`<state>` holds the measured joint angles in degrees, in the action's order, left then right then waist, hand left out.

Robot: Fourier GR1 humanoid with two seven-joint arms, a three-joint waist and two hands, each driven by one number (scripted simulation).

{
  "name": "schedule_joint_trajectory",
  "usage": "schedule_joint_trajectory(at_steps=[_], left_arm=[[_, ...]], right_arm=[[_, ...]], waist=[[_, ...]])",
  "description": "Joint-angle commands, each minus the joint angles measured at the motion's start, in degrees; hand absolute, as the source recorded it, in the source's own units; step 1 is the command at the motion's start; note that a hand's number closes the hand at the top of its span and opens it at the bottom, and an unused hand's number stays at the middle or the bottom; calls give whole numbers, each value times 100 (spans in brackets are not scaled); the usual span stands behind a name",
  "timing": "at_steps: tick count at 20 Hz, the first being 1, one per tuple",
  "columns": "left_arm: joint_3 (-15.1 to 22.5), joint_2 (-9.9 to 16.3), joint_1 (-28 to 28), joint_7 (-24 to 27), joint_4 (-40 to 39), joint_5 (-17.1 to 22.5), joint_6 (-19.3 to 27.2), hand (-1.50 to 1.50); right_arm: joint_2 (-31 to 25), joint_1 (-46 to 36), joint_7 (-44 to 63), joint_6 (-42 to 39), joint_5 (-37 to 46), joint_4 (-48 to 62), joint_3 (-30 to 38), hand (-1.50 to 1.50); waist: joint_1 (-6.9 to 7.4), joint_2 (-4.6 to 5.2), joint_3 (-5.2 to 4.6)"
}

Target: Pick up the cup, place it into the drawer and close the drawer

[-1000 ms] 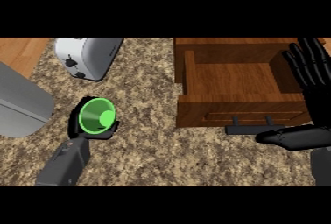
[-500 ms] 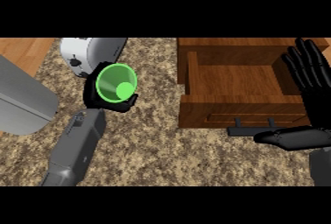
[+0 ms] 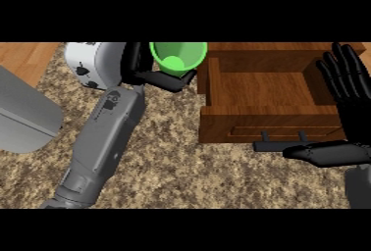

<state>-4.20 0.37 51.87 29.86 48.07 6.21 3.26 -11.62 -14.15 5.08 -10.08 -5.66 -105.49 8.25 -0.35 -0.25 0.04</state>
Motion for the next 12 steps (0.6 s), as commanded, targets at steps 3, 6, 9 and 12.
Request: schedule_joint_trajectory(at_steps=[3,6,9,12], left_arm=[[709,-36,895,-956,-16,391,1070,150],[685,-37,1490,-1438,-595,385,1207,150],[709,-37,2095,-1385,-1669,496,1478,150],[1140,-37,2396,-1624,-2049,741,1739,150]], right_arm=[[-40,-141,233,50,67,-121,-59,-150],[46,11,197,73,50,-204,-81,-150],[-99,-172,17,-166,-206,12,81,-150],[-1,-29,-92,-150,-50,-60,-85,-150]], waist=[[-79,16,-3],[-121,24,-2],[-322,98,3],[-372,94,4]])
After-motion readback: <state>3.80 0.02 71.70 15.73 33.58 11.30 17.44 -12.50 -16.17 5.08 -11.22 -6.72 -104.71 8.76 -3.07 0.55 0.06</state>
